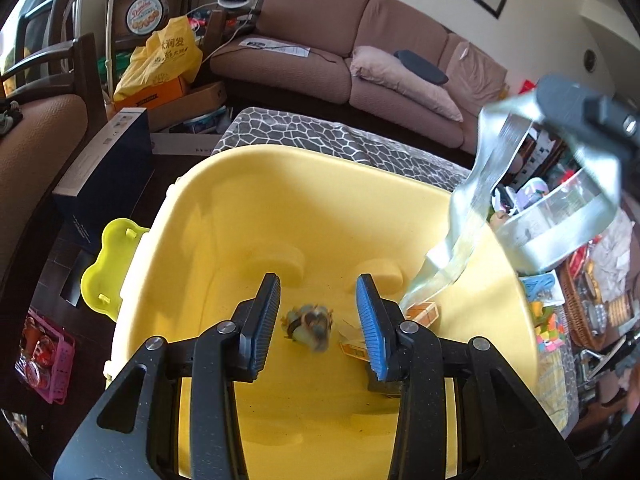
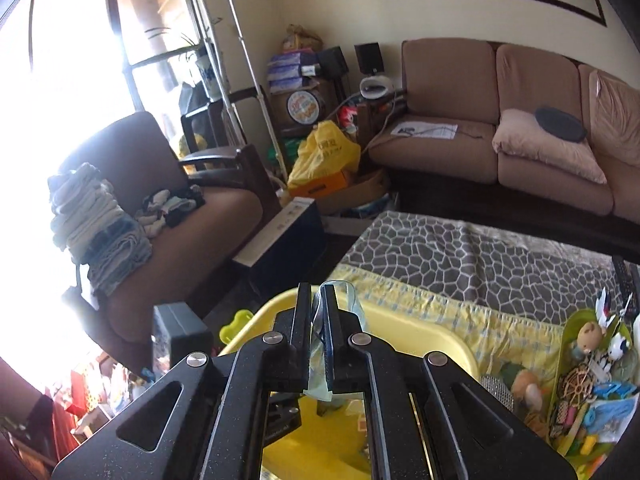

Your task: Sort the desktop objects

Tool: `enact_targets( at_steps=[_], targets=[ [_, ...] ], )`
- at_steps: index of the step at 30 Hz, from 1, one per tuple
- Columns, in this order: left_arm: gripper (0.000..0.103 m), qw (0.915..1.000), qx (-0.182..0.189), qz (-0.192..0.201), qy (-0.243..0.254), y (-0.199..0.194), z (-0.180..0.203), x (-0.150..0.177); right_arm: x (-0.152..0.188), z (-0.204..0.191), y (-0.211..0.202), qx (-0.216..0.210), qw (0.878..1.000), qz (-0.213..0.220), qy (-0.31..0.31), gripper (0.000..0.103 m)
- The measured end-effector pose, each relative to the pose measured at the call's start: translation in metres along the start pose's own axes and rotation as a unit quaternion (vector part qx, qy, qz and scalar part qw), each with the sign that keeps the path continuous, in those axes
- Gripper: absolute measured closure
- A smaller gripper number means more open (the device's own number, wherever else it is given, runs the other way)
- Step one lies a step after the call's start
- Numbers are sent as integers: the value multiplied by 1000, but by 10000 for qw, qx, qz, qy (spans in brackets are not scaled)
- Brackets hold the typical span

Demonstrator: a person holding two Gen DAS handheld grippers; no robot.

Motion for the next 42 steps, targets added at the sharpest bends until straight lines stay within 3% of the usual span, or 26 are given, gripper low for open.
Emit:
enact_targets(
  at_steps=[4, 7, 11, 17, 21, 24, 27, 30, 33, 40, 42],
  targets=[
    [67, 9999, 67, 107, -114, -7, -3, -5, 38, 21, 46, -16, 9970, -675, 370, 96],
    [65, 9996, 119, 188, -179, -12, -5, -8, 56, 34, 67, 278, 9928, -1092, 419, 95],
    [58, 9993, 152, 259, -233, -15, -6, -11, 74, 49, 74, 691, 9855, -1520, 299, 60],
    [48, 9982, 319, 316, -399, -19, -10, -15, 71, 56, 50, 850, 9880, -1281, 137, 58],
    [35, 9986, 332, 300, -292, -18, -4, -14, 63, 55, 32, 1023, 9893, -1044, -32, 44],
    [31, 9988, 266, 299, -276, -18, -3, -15, 62, 58, 25, 1108, 9890, -973, -68, 39],
    [17, 9986, 239, 355, -313, -21, -3, -16, 64, 64, 20, 1182, 9884, -951, -24, 37],
    [16, 9984, 215, 405, -339, -24, -4, -18, 67, 70, 15, 1304, 9874, -893, 7, 31],
    [1, 9985, 186, 414, -322, -24, -3, -17, 71, 77, 7, 1530, 9847, -829, -3, 22],
    [0, 9987, 215, 376, -279, -23, 6, -15, 83, 101, -2, 1799, 9794, -884, 247, 19],
    [0, 9985, 249, 388, -283, -23, 9, -15, 86, 105, -5, 1750, 9802, -865, 325, 8]
  ],
)
Point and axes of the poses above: each gripper's, at about its wrist camera, not at the fingertips, and y roughly the way its jaws point, z to its right, x to its underside, the point moved 7 cm from there along y, roughly the way its jaws point, and after that the axes turned 4 degrees about -x, right-handed, at the moved point
